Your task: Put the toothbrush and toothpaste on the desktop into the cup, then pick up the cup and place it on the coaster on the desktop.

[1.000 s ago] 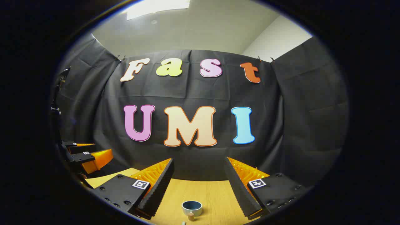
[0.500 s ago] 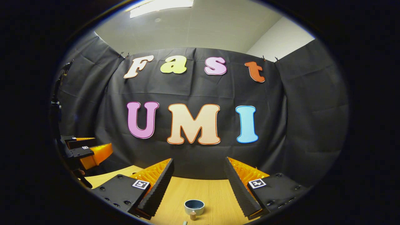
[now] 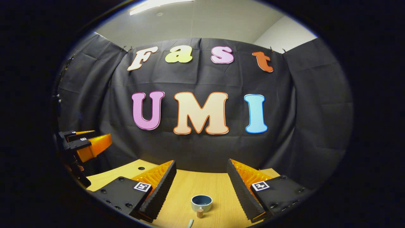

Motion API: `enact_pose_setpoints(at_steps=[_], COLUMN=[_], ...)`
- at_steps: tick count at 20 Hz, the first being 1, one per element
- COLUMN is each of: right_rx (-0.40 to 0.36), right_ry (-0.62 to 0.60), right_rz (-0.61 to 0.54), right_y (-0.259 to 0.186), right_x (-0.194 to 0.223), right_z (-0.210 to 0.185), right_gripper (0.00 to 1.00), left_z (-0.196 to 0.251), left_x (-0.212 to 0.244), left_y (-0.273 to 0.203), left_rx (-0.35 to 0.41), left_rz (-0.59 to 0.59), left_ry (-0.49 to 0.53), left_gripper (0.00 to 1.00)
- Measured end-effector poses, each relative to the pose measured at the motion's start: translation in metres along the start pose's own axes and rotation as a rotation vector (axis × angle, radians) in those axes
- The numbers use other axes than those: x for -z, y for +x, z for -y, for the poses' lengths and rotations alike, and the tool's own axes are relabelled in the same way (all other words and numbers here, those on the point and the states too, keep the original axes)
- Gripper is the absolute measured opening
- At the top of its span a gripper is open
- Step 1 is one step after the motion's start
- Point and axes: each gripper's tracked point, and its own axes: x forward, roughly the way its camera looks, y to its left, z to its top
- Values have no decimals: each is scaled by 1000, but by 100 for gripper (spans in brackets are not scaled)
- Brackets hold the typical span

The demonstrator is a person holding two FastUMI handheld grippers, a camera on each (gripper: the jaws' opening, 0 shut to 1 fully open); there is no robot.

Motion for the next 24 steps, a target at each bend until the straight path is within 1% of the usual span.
enact_pose_setpoints(at_steps=[5,9,12,16,24], right_rx=[0,-19,-40,-64,-61], right_ry=[-40,-49,-70,-46,-33], right_rz=[-130,-259,-382,-546,-838], right_y=[5,8,6,4,-9], right_x=[54,101,145,193,273], right_z=[2,-2,-7,-12,-12], right_gripper=[99,99,99,99,100], left_z=[-10,-18,-26,-38,-55], left_x=[7,11,14,17,28], left_y=[-2,-6,-9,-12,-21], left_rx=[-14,-32,-51,-79,-128], left_rz=[-9,-20,-27,-33,-63], left_ry=[9,15,17,21,24], left_gripper=[94,94,94,94,94])
